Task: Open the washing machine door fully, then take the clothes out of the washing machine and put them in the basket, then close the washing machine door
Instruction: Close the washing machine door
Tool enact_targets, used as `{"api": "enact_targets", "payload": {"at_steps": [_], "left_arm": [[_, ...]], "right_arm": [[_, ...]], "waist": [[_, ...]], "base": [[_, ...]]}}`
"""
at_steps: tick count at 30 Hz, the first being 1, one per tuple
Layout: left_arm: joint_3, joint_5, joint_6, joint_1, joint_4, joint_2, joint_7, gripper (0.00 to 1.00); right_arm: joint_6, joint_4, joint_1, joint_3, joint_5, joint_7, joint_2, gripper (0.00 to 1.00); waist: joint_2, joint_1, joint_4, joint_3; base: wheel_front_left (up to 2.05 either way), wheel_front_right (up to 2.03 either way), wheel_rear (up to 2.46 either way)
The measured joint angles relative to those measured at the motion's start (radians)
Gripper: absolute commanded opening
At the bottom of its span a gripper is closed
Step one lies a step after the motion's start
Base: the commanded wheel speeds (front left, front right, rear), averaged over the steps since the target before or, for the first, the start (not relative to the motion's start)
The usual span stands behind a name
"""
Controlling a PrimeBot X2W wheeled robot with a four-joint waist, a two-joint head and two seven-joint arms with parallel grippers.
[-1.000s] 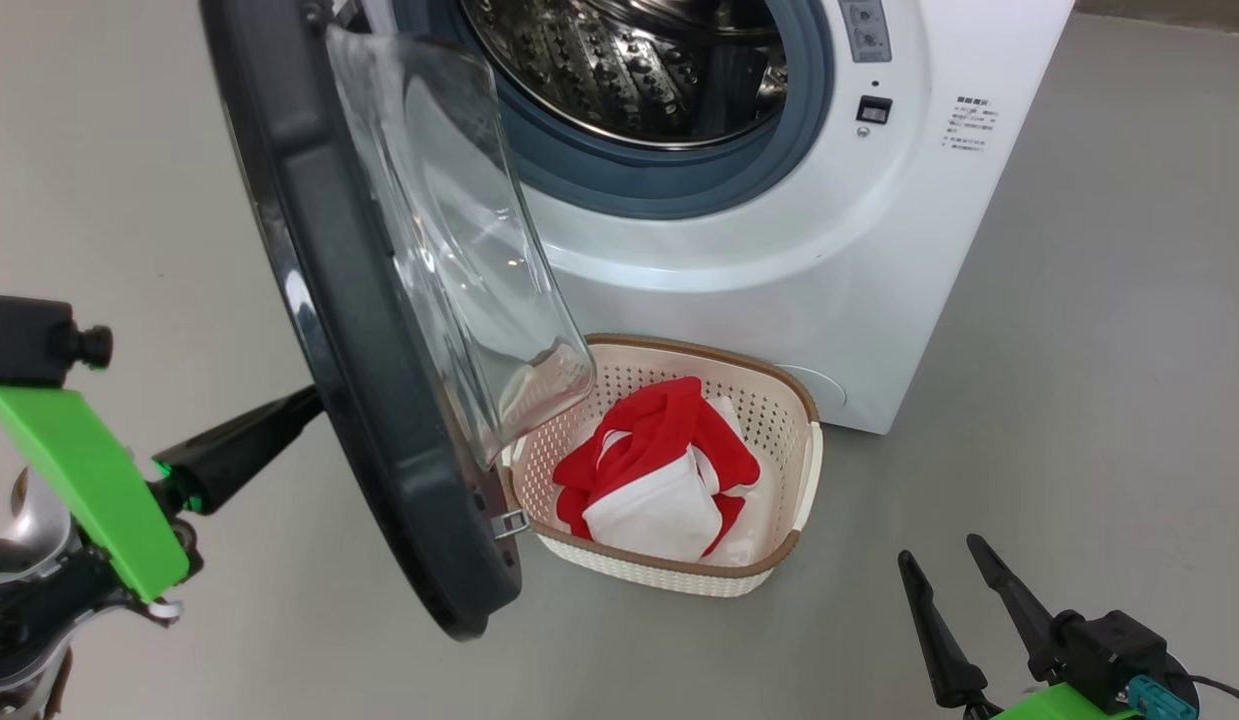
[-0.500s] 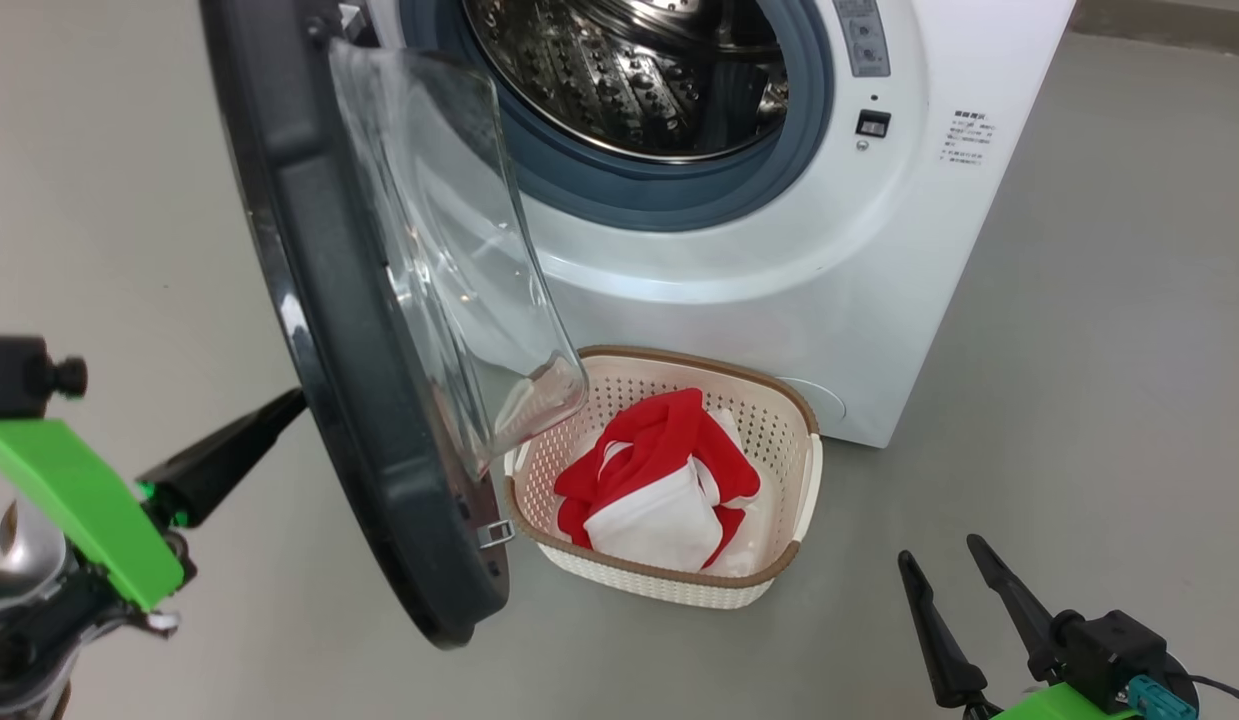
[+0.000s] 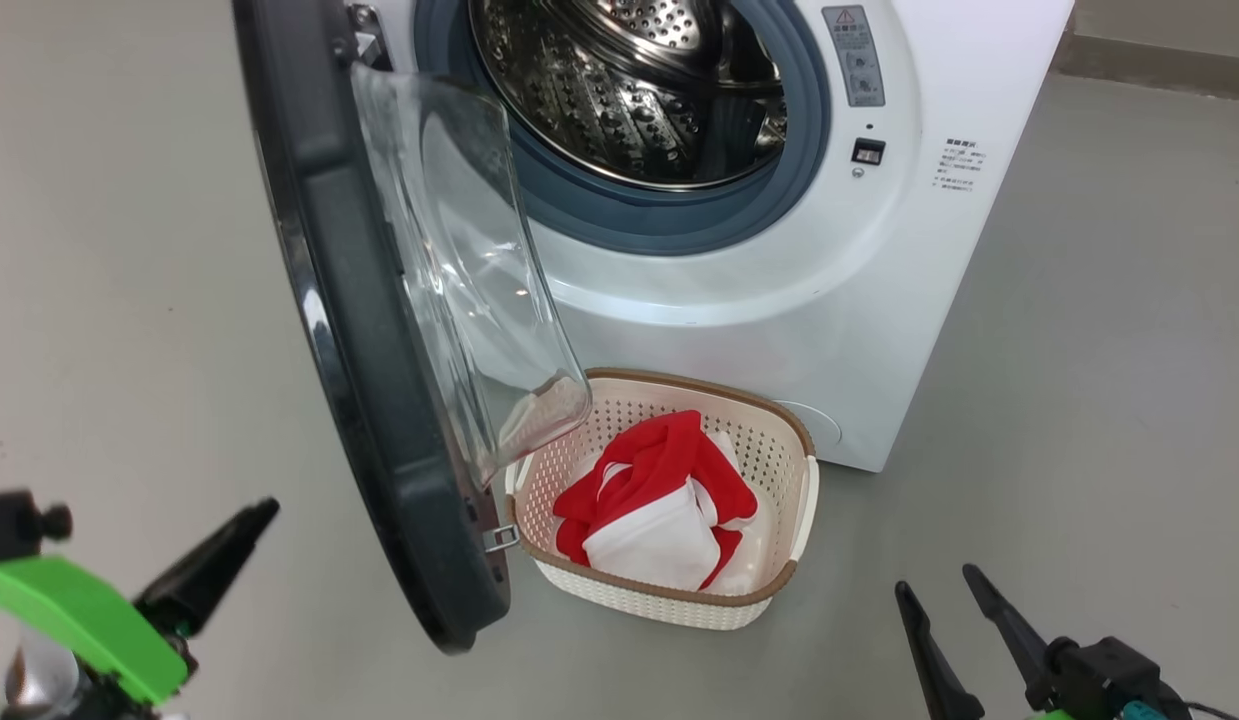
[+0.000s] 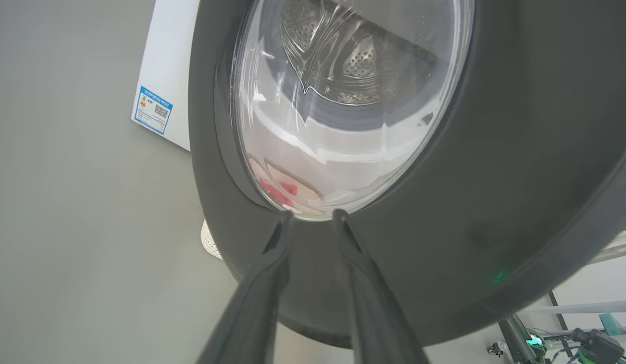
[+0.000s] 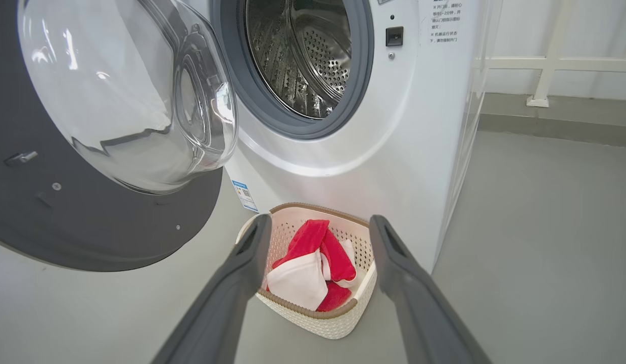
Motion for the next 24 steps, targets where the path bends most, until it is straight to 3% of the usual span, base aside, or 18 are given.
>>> {"api": "enact_targets", "payload": {"at_steps": [24], "left_arm": [[-0.072,0.017,0.000,0.109,0.208,-0.119,-0.354,1.00]], "right_arm": [[0.000,0.001,0.006,-0.002,0.000,0.000,0.000,1.00]], "waist": [[0.0000,0.0000,0.004,0.009]], "base": [[0.00,0.00,0.00]]}}
